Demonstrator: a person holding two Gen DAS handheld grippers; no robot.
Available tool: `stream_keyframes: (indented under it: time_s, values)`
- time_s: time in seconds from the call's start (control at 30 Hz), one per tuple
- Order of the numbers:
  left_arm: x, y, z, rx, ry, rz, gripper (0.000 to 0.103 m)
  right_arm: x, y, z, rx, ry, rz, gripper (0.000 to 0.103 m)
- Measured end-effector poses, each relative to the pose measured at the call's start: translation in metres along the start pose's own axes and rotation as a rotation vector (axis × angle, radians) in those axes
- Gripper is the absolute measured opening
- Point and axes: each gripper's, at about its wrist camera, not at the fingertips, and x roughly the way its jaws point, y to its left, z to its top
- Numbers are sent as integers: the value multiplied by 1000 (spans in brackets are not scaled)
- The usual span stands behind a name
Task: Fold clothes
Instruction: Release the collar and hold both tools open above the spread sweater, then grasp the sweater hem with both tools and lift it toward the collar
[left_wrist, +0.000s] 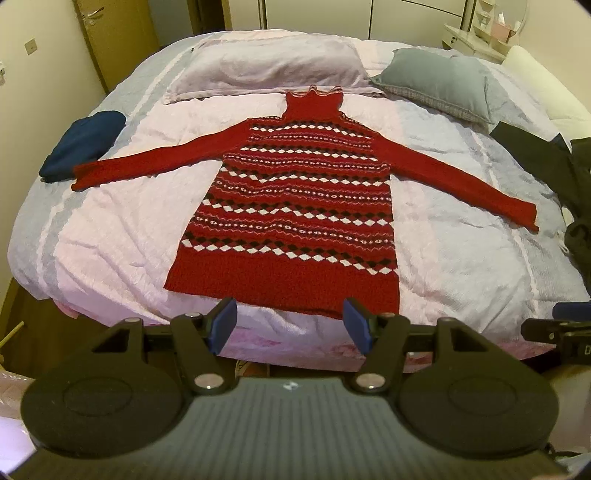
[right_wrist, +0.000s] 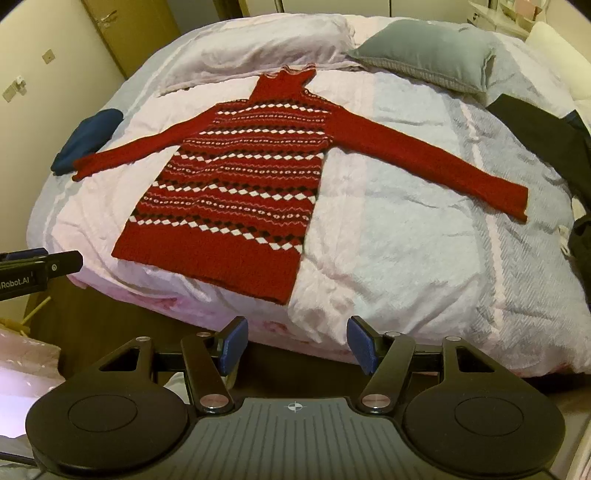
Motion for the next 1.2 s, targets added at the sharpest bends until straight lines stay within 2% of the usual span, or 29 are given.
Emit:
stream_keyframes:
  time_s: [0.37,0.53,0.7,0.9,1.2]
  values:
    - [9,11,8,-37,5,13,61,9,0,11,-9,-3,14,63]
    - [25,24,26,-63,5,10,61,21,2,28,0,2,11,63]
    - [53,51,53,-89,-1,-19,61,51,5,60,28,31,16,63]
    - [107,100,117,-97,18,-67,61,99,3,114,104,85,-31,63]
    - [209,142,249,79,92,-178,60,163,5,191,355,132,-124,63]
